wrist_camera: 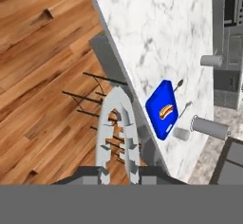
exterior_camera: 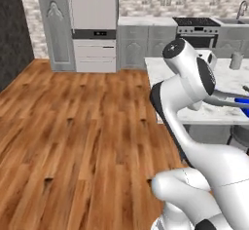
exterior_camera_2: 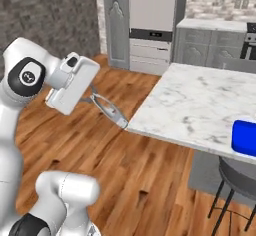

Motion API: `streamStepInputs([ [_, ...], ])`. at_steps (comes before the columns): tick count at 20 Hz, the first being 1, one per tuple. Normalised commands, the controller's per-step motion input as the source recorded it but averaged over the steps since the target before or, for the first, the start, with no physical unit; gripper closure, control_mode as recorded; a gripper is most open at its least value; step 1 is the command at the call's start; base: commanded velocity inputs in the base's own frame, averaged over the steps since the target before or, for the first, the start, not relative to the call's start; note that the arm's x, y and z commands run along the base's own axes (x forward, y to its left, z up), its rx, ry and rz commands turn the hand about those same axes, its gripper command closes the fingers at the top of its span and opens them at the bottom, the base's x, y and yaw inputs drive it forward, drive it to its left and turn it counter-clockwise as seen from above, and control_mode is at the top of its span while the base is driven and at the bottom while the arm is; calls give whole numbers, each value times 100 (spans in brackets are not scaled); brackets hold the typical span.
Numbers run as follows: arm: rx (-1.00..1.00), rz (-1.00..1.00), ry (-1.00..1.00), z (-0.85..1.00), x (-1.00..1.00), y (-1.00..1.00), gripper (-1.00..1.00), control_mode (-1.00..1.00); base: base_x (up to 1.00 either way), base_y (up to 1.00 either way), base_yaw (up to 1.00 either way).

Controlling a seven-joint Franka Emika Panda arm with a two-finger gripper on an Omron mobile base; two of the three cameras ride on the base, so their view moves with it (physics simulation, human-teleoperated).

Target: Take the tongs from the drawer on the right and place them on the dining counter next to the tray containing the hot dog.

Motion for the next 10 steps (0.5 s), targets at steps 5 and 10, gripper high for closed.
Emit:
streamStepInputs([
  [5,0,0,0,0,0,0,100,100,100,31,0],
  [10,0,0,0,0,0,0,100,100,92,-12,-5],
])
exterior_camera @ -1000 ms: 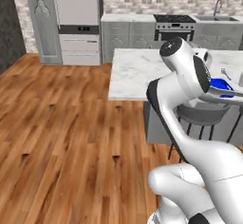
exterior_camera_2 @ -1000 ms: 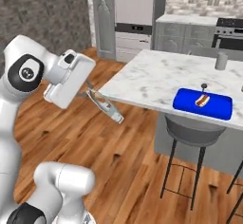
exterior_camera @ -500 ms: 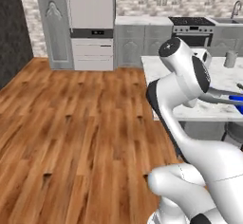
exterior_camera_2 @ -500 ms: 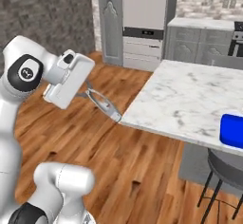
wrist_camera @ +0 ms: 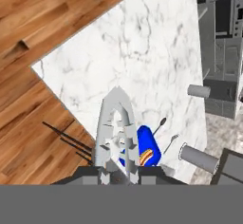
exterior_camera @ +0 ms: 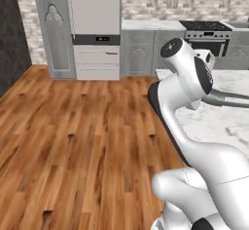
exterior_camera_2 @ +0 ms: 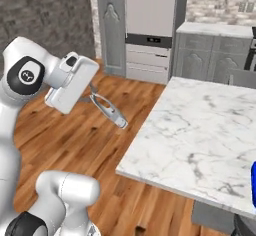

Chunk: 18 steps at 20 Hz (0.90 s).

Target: Take the tongs from the drawer on the right and place them on the dining counter next to the tray containing the hot dog.

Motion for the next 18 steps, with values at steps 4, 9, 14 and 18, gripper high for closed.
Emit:
streamStepInputs([
  [4,0,0,0,0,0,0,100,100,69,-53,-4],
  [9,0,0,0,0,0,0,100,100,24,-55,0],
  [14,0,0,0,0,0,0,100,100,0,-82,-2],
  [18,0,0,0,0,0,0,100,100,0,-26,0],
])
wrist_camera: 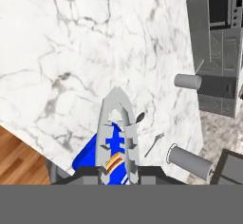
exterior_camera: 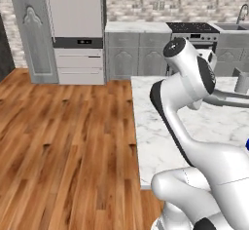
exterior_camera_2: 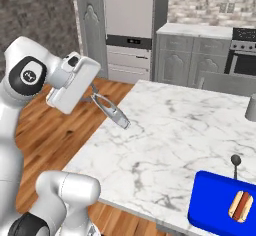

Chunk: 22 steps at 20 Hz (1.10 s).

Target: Take the tongs from the drawer on the right and place them on the dining counter next to the tray containing the hot dog.

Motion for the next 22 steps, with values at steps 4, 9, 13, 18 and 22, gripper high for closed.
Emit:
streamStepInputs([
  [4,0,0,0,0,0,0,100,100,1,-47,0],
  [9,0,0,0,0,0,0,100,100,8,-10,0],
  [13,0,0,0,0,0,0,100,100,12,0,0],
  [18,1,0,4,0,6,0,100,-100,8,0,0],
  [22,16,0,14,0,24,-7,100,-100,0,0,0],
])
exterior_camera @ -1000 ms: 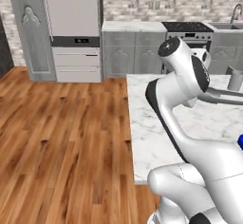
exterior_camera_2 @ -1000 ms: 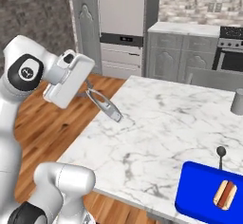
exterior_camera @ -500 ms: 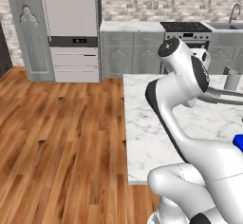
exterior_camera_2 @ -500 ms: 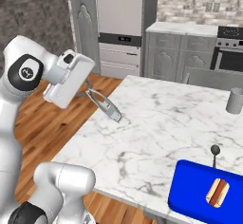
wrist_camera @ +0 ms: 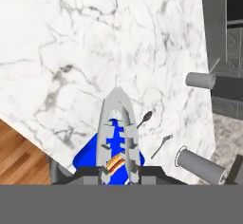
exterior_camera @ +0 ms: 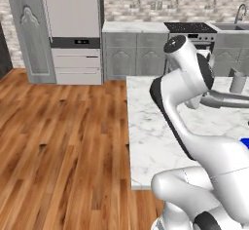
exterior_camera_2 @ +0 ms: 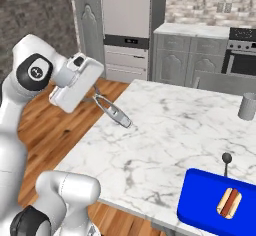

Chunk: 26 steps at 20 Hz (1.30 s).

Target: Take the tongs from the drawer on the right and place them on the dining counter next to the tray containing the hot dog.

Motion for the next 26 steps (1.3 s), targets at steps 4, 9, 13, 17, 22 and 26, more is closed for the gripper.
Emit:
streamStepInputs([
  [4,32,0,11,0,23,-19,100,-100,0,0,0],
  [9,23,-9,7,0,14,0,100,-100,0,0,0],
  [13,10,-7,0,0,0,-6,100,-100,0,0,0],
  [17,7,-6,0,-2,0,0,100,-100,0,0,0],
  [22,23,-37,0,-19,0,-2,100,-100,0,0,0],
  [26,26,-42,0,-8,0,-6,100,-100,0,0,0],
])
